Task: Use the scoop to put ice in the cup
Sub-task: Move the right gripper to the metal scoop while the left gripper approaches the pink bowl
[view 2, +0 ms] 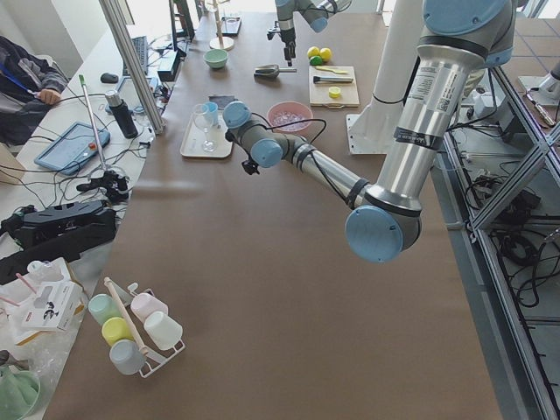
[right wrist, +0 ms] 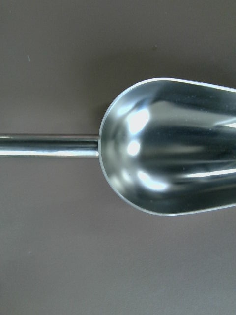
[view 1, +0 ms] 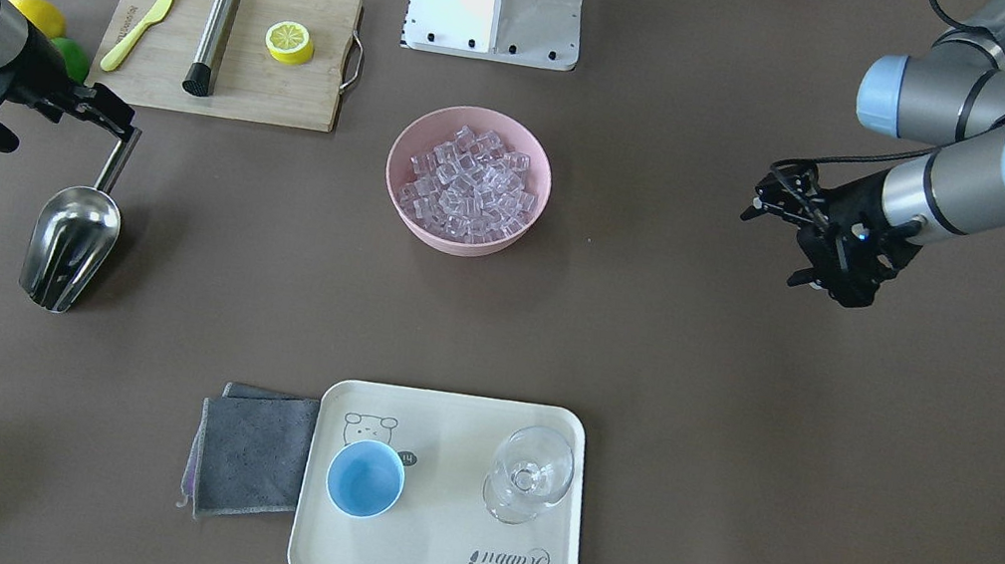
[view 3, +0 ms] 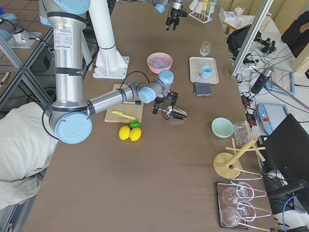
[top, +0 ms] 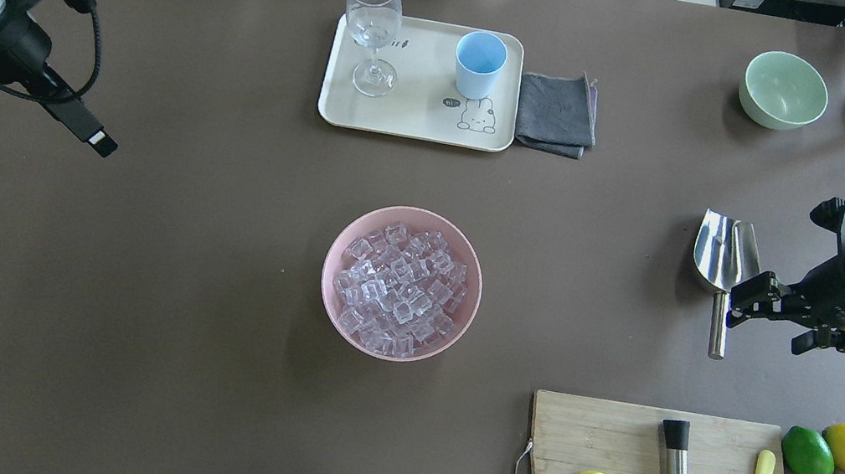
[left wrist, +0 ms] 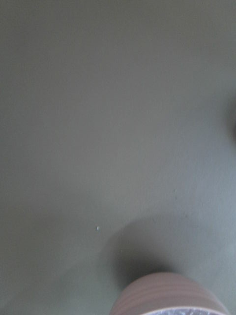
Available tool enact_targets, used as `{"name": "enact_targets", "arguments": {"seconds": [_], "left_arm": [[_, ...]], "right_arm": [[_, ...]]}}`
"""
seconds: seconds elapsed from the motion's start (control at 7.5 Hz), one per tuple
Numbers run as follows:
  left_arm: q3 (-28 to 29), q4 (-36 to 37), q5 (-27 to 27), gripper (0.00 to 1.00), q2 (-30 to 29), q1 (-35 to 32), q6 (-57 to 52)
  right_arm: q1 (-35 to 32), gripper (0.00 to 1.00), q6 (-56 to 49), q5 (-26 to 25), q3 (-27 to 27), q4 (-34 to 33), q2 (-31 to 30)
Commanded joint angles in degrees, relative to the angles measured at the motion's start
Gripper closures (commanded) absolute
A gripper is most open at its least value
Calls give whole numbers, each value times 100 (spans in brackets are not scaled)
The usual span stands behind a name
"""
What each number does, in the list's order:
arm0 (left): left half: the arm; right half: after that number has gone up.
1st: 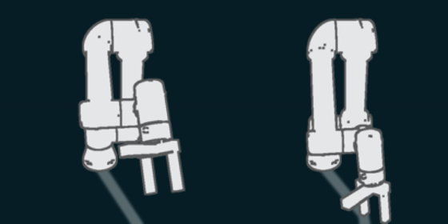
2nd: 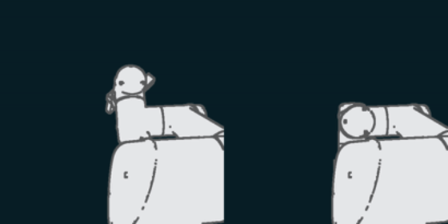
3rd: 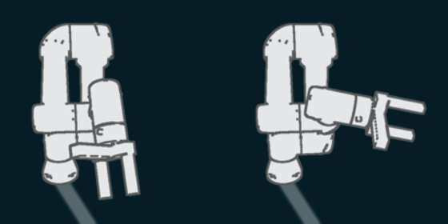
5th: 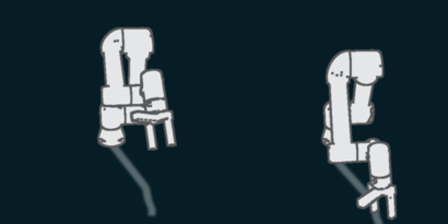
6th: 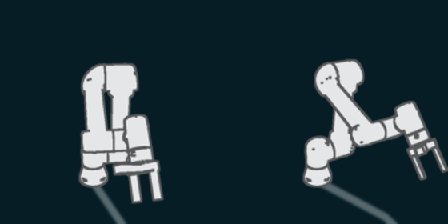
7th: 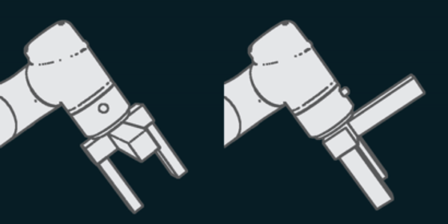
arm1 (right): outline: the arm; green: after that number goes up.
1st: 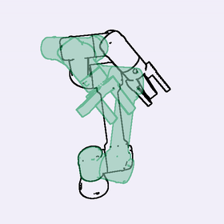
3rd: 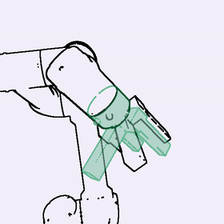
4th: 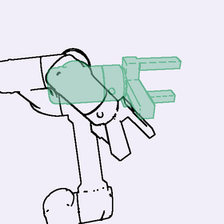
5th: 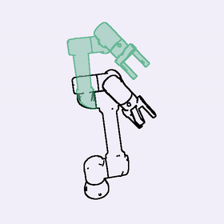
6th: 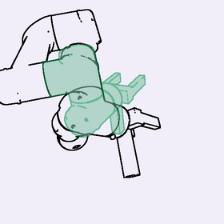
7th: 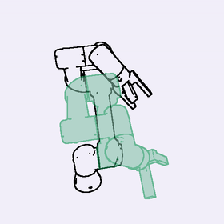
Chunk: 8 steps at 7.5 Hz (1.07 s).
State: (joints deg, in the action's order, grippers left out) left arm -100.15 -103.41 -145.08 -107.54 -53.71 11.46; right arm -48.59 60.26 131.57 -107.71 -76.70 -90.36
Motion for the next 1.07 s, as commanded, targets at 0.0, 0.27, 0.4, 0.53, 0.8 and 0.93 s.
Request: {"name": "enact_targets", "arguments": {"seconds": [0.0,0.27,0.4,0.53,0.8,0.93], "left_arm": [[48,-843,467,2,-66,492,-21],[75,-1564,1119,2,-48,720,-30],[179,-2290,1592,2,-48,913,-39],[259,-2897,2014,2,-48,1089,-48],[565,-3918,2639,2,-57,1510,-1252],[628,-4271,2686,2,-31,1634,-1643]], "right_arm": [[139,0,21,-228,223,-11,324],[192,0,161,-237,417,-29,485],[322,0,170,-315,470,-29,467],[419,0,162,-420,479,-29,441],[517,12,162,-517,505,-29,432],[517,28,162,-518,514,-29,432]]}}
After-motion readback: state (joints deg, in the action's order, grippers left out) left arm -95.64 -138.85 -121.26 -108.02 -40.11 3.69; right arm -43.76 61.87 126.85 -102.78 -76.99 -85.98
